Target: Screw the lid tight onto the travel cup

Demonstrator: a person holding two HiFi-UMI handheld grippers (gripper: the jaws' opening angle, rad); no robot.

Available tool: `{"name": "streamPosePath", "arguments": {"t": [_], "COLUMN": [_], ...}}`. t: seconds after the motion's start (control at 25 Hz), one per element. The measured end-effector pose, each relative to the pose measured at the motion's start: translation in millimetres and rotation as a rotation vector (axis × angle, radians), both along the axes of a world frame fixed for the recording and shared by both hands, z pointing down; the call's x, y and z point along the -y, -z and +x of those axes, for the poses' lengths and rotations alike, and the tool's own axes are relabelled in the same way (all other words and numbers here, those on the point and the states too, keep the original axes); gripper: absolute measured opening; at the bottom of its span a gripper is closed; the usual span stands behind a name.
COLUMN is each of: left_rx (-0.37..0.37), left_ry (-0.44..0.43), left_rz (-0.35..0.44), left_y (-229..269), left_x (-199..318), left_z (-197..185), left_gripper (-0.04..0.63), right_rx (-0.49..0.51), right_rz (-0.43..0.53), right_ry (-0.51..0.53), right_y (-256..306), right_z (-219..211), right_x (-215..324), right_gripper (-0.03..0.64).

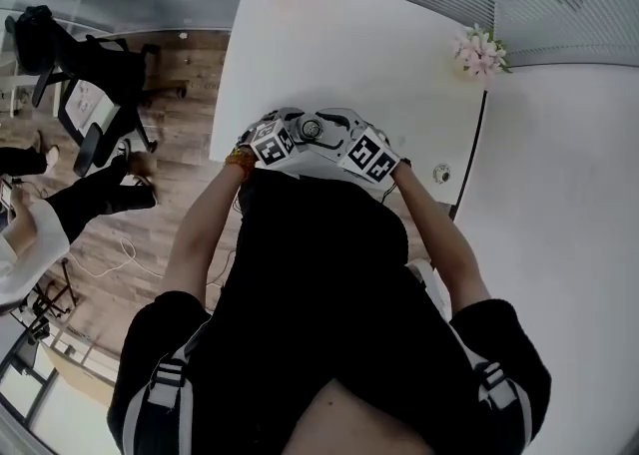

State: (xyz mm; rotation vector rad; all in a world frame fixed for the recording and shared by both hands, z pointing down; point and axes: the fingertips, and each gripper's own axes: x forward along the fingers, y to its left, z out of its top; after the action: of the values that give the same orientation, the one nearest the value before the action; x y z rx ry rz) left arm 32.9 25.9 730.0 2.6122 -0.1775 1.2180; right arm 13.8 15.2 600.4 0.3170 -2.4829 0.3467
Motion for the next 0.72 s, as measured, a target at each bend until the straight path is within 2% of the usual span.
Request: {"name": "streamPosePath", "arguments": {"t": [0.08, 0.12, 0.2, 0.28, 0.4, 0.52, 0.6, 0.72], "left_rx": [-0.023, -0.028, -0.036, -0.039, -0.032, -0.013, 0.011, 0.072], "left_ry": [0.208, 0.285, 0.389, 0.426, 0.392, 0.31, 0.21, -0.029], "left_rz": [0.016, 0.025, 0.037, 0.04, 0.037, 0.03, 0.016, -0.003], "left_y": [-0.9, -1.5, -2.2, -3.0, -3.8, -4.3, -5.2, -7.8], "left_x": [3.0, 3.5, 2.9, 2.0, 0.7, -0.4, -2.2, -5.4], "left_z": [-0.6, -0.8, -0.5, 0.0, 0.4, -0.6, -1.2, -2.2], "left_gripper": [0.36, 0.36, 0.359, 0.357, 0.357, 0.356, 0.356, 0.359], "right_rx": [-0.015, -0.038, -0.062, -0.05, -0.023, -0.024, -0.039, -0.074], "right_rz": [0.003, 0.016, 0.035, 0.034, 0.013, 0.023, 0.034, 0.034], "right_ry": [-0.093, -0.113, -0.136, -0.15, -0.137, -0.052, 0.042, 0.193], "right_y": [-2.5, -6.3, -12.8, -16.3, -19.0, -19.3, -16.5, -16.4], "right_z": [0.8, 0.6, -1.2, -3.0, -2.6, -3.8, -7.0, -9.5], "right_x": [0.9, 0.6, 0.6, 0.8, -1.7, -3.3, -4.4, -8.7], "right_gripper": [0.27, 0.265, 0.239, 0.233, 0.232, 0.23, 0.23, 0.23]}}
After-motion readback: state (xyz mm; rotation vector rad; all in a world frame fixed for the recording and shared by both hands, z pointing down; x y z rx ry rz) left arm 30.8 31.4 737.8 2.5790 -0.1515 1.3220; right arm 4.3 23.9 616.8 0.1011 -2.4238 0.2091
